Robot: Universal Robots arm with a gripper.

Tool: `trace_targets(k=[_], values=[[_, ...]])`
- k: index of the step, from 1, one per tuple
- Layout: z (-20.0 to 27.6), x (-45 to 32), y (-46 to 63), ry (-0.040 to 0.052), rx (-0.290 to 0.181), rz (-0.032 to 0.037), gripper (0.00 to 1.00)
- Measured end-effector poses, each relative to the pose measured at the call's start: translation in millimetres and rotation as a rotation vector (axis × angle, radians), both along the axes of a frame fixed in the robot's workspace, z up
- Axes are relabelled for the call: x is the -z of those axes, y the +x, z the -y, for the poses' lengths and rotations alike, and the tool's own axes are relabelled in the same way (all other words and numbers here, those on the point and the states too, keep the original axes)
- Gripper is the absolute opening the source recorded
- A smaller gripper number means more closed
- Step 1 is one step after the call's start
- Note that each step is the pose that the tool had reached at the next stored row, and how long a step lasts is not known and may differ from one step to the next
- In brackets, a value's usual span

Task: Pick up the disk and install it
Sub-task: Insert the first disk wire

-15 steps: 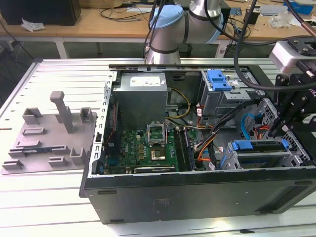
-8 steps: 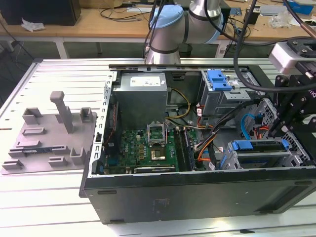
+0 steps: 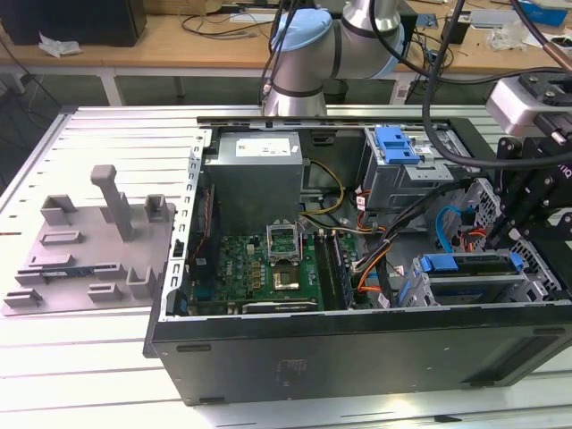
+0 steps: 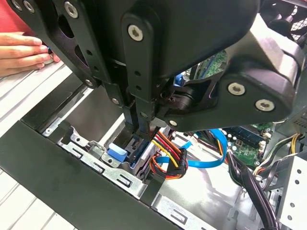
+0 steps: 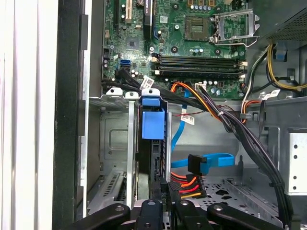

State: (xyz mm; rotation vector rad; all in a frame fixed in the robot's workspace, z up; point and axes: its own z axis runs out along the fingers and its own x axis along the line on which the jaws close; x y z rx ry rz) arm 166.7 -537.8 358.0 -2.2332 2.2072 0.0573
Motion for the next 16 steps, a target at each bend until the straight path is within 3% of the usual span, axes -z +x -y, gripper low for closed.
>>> trace_targets(k=[13,16], values=[[0.1,1.6,0.0,0.0001,0.0,0.0001,0.17],[1.7,5.1,0.0,0.0,0.0,0.0,0.17]])
